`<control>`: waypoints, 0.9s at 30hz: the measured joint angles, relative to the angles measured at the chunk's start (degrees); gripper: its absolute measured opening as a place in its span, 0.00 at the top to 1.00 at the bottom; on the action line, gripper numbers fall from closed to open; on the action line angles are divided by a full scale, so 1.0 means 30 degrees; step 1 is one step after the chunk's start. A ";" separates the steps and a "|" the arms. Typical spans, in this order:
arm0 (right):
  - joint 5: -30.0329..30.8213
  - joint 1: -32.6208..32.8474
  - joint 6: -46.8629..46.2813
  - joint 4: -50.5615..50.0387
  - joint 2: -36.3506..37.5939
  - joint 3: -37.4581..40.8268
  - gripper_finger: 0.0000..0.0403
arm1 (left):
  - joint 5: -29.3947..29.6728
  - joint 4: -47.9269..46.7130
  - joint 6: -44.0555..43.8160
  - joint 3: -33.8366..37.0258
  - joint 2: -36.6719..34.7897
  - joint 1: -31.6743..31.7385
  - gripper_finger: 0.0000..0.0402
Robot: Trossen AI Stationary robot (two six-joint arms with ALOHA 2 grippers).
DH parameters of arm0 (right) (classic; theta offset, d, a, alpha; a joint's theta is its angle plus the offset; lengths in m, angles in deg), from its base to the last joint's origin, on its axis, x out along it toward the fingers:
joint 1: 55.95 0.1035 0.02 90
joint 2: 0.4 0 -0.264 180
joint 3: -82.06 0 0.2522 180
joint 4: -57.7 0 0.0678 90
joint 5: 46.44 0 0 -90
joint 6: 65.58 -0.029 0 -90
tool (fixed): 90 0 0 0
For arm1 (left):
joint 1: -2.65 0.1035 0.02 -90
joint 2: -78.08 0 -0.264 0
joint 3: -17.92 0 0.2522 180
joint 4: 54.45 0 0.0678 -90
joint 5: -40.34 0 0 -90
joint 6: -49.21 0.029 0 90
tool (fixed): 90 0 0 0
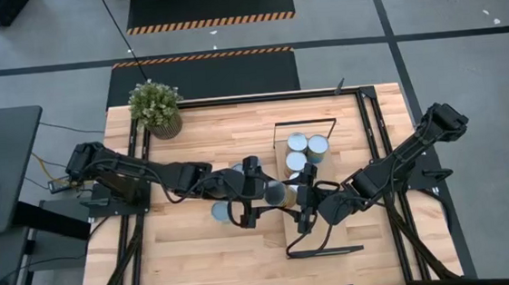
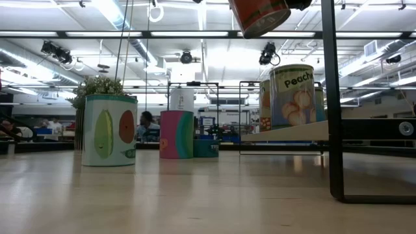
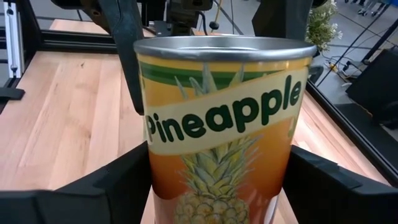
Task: Pick and place cans onto a shelf
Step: Put the canned pineapple on the shelf
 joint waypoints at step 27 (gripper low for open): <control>0.1392 0.1186 -0.1211 -0.2930 0.1194 -0.0007 0.22 | 0.1273 -0.0691 0.1692 -0.0022 -0.1519 -0.0819 0.01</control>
